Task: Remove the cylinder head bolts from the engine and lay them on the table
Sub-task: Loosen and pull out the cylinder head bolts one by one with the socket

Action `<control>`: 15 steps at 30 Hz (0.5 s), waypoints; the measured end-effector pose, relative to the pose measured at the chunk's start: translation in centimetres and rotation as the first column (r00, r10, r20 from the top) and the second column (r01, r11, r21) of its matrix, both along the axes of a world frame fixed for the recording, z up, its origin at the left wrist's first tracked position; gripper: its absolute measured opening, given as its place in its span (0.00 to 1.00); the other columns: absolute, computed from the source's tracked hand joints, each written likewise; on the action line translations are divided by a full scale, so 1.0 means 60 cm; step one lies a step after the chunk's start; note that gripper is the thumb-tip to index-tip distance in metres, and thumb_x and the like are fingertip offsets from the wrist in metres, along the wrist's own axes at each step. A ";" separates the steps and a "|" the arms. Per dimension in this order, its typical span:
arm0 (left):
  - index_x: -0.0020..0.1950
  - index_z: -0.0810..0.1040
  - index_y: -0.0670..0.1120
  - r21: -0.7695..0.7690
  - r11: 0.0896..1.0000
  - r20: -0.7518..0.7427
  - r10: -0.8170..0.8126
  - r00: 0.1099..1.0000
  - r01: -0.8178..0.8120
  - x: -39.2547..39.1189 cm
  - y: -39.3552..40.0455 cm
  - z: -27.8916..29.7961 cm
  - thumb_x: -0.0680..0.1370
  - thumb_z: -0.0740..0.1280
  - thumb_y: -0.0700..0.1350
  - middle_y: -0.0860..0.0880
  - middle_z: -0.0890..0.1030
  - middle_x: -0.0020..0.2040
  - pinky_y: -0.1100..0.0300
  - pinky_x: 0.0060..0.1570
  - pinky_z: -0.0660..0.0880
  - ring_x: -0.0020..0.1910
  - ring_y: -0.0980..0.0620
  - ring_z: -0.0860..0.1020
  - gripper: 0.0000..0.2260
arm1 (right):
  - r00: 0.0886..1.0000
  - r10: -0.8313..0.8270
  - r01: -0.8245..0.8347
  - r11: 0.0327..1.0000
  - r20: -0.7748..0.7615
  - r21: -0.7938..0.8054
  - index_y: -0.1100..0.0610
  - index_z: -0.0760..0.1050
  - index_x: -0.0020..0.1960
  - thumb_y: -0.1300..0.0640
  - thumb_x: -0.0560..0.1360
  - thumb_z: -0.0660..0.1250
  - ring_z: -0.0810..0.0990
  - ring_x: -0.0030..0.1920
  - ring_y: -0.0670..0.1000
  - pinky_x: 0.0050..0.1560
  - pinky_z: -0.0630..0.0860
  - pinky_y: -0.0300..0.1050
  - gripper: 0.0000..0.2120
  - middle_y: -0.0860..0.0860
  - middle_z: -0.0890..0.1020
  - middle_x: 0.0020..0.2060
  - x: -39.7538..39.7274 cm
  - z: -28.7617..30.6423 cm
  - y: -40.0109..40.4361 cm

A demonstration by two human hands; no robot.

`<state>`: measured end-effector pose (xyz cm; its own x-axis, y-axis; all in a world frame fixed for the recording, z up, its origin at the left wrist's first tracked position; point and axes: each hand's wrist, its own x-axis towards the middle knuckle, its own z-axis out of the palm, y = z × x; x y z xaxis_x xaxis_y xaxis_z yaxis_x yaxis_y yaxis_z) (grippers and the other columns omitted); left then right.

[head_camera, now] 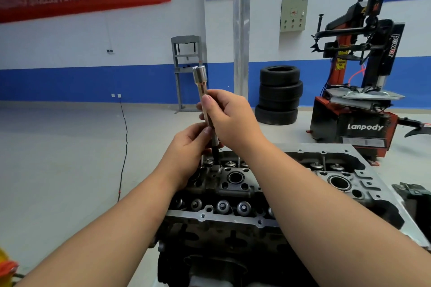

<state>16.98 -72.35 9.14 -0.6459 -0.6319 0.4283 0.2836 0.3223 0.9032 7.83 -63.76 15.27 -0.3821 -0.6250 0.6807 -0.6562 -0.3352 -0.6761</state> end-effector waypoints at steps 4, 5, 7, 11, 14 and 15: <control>0.52 0.83 0.47 -0.058 0.995 -0.007 0.075 0.997 -0.075 -0.001 -0.001 -0.002 0.81 0.72 0.44 0.44 0.87 0.46 0.60 0.43 0.78 0.43 0.52 0.83 0.02 | 0.999 -0.029 0.030 0.999 0.022 -0.036 0.53 0.76 0.52 0.52 0.76 0.74 0.83 0.43 0.53 0.47 0.81 0.56 0.10 0.49 0.82 0.41 0.005 -0.002 -0.002; 0.52 0.83 0.48 -0.059 0.996 -0.009 0.072 0.997 -0.073 -0.002 0.001 -0.001 0.81 0.72 0.43 0.46 0.87 0.46 0.63 0.42 0.78 0.43 0.55 0.83 0.02 | 0.998 -0.042 0.044 0.998 0.038 -0.052 0.55 0.76 0.50 0.53 0.76 0.73 0.83 0.42 0.54 0.46 0.81 0.57 0.09 0.51 0.82 0.40 0.004 -0.001 -0.002; 0.55 0.83 0.50 -0.048 0.998 -0.006 0.031 0.999 -0.031 -0.003 0.002 -0.002 0.84 0.67 0.44 0.45 0.87 0.48 0.67 0.41 0.77 0.44 0.56 0.84 0.05 | 0.996 -0.038 0.041 0.998 0.077 -0.046 0.58 0.79 0.50 0.54 0.78 0.71 0.82 0.42 0.54 0.48 0.80 0.58 0.07 0.53 0.83 0.39 0.000 0.001 -0.002; 0.57 0.82 0.50 -0.023 0.999 0.022 -0.027 0.999 0.028 0.000 -0.001 -0.003 0.87 0.62 0.45 0.46 0.87 0.50 0.65 0.44 0.79 0.49 0.54 0.86 0.09 | 0.995 0.027 -0.029 0.999 0.099 0.025 0.58 0.80 0.52 0.53 0.83 0.63 0.84 0.42 0.52 0.50 0.82 0.56 0.10 0.49 0.84 0.41 -0.002 0.002 -0.001; 0.54 0.82 0.47 -0.052 0.998 -0.004 0.040 0.999 -0.040 0.000 -0.002 -0.005 0.83 0.70 0.43 0.42 0.86 0.48 0.62 0.45 0.79 0.46 0.51 0.84 0.02 | 0.995 0.043 -0.043 0.999 0.088 -0.011 0.55 0.78 0.55 0.53 0.80 0.67 0.83 0.42 0.54 0.49 0.82 0.56 0.07 0.51 0.84 0.42 0.002 -0.001 -0.002; 0.53 0.81 0.46 -0.046 0.997 -0.017 0.056 0.998 -0.057 -0.001 -0.003 -0.005 0.81 0.72 0.43 0.40 0.86 0.48 0.60 0.46 0.79 0.45 0.50 0.84 0.03 | 0.996 0.028 -0.025 0.999 0.081 -0.029 0.55 0.77 0.55 0.53 0.78 0.70 0.83 0.42 0.54 0.49 0.81 0.56 0.08 0.52 0.83 0.42 0.003 -0.001 -0.002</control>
